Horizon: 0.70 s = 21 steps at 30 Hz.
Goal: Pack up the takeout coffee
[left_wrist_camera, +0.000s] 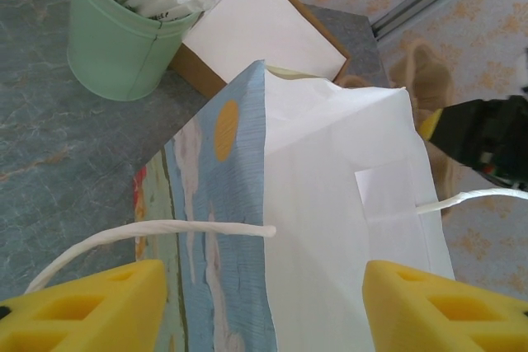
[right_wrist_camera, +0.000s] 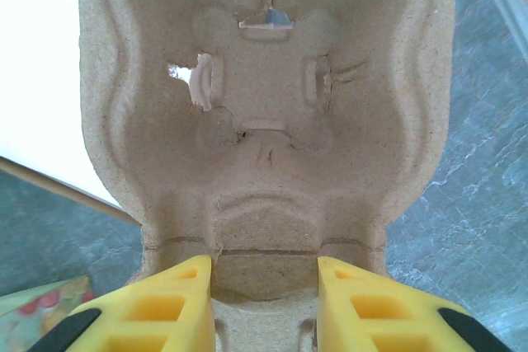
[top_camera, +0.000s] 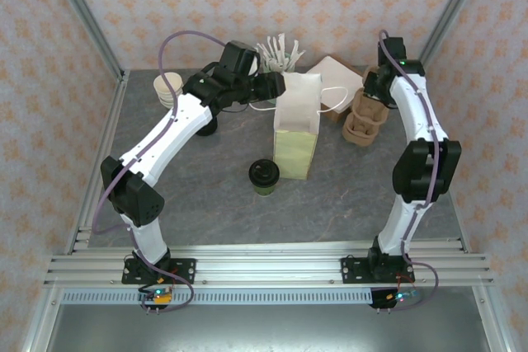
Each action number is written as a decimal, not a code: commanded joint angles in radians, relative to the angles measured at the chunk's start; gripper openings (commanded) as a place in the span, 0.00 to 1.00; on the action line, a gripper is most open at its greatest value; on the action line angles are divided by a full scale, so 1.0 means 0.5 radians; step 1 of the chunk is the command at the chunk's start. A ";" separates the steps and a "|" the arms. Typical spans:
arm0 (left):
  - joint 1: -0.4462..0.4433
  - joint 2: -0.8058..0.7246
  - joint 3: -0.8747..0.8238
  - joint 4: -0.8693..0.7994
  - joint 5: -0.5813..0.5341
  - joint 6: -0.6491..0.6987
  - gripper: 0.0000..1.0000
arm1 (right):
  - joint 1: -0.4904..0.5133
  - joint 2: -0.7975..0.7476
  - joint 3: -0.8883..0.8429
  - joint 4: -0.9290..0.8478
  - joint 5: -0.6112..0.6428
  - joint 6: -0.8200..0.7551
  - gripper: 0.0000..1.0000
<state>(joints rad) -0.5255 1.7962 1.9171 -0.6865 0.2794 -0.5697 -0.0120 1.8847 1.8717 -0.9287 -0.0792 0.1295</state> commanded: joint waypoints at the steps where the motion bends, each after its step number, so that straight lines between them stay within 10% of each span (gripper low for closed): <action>1: 0.013 -0.091 0.073 -0.102 -0.074 0.060 0.66 | -0.016 -0.225 -0.021 -0.053 -0.003 0.031 0.32; 12: 0.025 -0.246 -0.139 -0.081 0.105 0.045 0.57 | 0.189 -0.827 0.116 -0.075 0.026 0.091 0.31; 21: 0.044 -0.393 -0.256 -0.155 -0.062 0.155 0.60 | 0.723 -0.788 0.446 -0.122 0.100 0.119 0.31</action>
<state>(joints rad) -0.5156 1.6455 1.8004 -0.7284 0.2985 -0.5358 0.2890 1.4643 2.0598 -0.9634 -0.0620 0.1761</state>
